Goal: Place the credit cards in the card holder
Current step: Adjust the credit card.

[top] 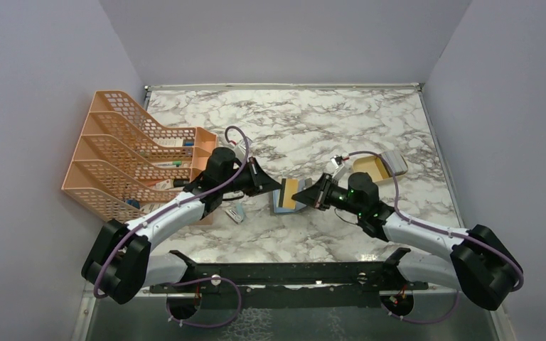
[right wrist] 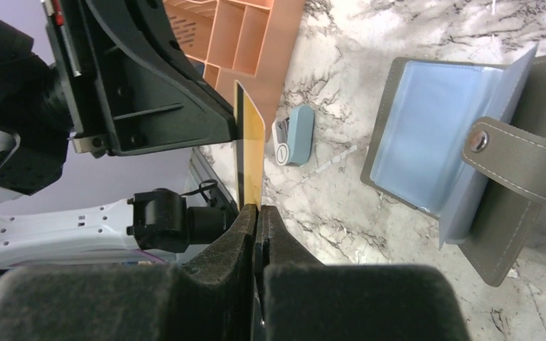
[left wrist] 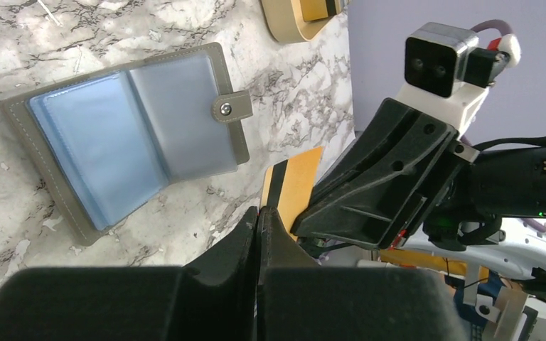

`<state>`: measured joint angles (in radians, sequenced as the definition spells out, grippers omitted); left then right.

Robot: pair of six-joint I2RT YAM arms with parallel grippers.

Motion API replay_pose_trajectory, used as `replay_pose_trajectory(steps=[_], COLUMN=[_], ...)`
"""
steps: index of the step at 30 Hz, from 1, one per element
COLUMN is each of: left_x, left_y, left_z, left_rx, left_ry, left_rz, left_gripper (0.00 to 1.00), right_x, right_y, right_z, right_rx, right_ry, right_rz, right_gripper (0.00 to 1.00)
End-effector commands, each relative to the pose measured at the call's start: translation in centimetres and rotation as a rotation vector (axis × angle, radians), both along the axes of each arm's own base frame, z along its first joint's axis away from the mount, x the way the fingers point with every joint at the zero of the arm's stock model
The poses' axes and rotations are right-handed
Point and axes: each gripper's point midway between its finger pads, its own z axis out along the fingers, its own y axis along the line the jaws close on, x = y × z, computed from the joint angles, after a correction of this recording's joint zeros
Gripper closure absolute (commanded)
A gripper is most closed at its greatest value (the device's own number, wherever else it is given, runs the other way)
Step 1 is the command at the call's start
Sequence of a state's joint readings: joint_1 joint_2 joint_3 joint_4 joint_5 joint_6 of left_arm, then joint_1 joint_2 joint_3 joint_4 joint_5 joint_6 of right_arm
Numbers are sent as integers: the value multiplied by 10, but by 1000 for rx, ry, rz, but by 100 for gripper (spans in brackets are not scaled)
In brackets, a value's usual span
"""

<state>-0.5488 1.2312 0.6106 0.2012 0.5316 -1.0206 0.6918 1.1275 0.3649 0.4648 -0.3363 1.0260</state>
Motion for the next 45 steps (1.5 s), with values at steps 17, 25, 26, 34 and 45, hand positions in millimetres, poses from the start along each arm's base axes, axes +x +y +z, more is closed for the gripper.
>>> replay_pose_trajectory(steps=[17, 25, 26, 34, 45], left_x=[-21, -28, -28, -26, -32], left_y=[-4, 2, 2, 0, -6], left_z=[31, 57, 62, 50, 52], left_rx=[-118, -169, -176, -143, -165], left_ry=[-69, -130, -144, -138, -117], left_rz=[-71, -52, -52, -68, -94], left_gripper=[100, 49, 46, 38, 80], right_x=[-12, -29, -30, -34, -35], right_y=[-3, -2, -2, 0, 4], right_z=[-2, 27, 29, 38, 35], right_rx=[36, 182, 184, 215, 223], right_ry=[11, 8, 6, 3, 23], right_rz=[24, 75, 78, 103, 122], right_gripper=[99, 99, 99, 99, 99])
